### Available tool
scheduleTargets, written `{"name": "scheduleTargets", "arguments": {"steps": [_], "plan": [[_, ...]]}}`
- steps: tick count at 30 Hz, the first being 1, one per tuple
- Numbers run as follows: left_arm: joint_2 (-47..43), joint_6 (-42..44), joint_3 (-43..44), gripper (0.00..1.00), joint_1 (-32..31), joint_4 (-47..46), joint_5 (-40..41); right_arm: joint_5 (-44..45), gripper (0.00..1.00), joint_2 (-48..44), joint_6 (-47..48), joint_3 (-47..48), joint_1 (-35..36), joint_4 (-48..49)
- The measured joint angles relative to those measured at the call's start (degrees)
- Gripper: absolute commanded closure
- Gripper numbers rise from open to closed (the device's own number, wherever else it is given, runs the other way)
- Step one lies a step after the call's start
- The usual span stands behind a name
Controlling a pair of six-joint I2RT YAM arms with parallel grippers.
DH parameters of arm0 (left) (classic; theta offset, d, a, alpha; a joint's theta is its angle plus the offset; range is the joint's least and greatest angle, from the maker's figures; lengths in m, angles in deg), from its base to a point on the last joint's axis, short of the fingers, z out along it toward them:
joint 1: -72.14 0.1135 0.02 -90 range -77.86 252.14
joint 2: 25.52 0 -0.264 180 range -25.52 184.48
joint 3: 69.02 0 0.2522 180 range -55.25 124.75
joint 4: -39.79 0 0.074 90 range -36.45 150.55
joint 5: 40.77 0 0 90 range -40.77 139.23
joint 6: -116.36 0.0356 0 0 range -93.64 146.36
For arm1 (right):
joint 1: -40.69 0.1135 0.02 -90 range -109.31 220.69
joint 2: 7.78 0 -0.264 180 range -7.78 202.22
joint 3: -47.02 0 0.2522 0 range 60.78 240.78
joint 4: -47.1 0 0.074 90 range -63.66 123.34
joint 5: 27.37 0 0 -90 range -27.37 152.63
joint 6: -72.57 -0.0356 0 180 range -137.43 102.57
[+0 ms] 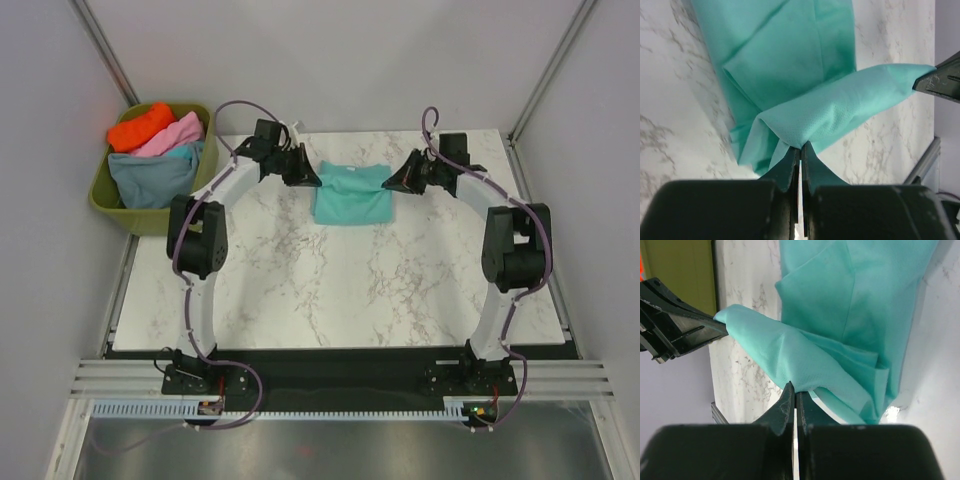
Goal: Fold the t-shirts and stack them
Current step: Fold the tshirt
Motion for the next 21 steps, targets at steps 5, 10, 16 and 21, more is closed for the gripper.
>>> {"name": "scheduleTargets", "arguments": {"steps": [5, 10, 16, 21], "plan": [[-11.0, -2.1, -10.6, 0.98, -0.1, 0.3, -2.3, -0.9, 1.00, -10.3, -0.5, -8.4, -0.2, -0.2], [-20.8, -4.1, -20.5, 0.98, -0.8, 0.2, -4.8, -1.6, 1.00, -20.7, -0.9, -16.4, -0.3, -0.4], [-29.1, -5.1, -31.2, 0.98, -2.6, 0.6, -6.2, -1.9, 1.00, -29.8, -1.3, -26.2, -0.3, -0.9], [-34.9, -5.4, -37.1, 0.98, -5.4, 1.2, -6.2, -1.9, 1.00, -38.4, -2.2, -33.8, -0.3, -2.8]]}}
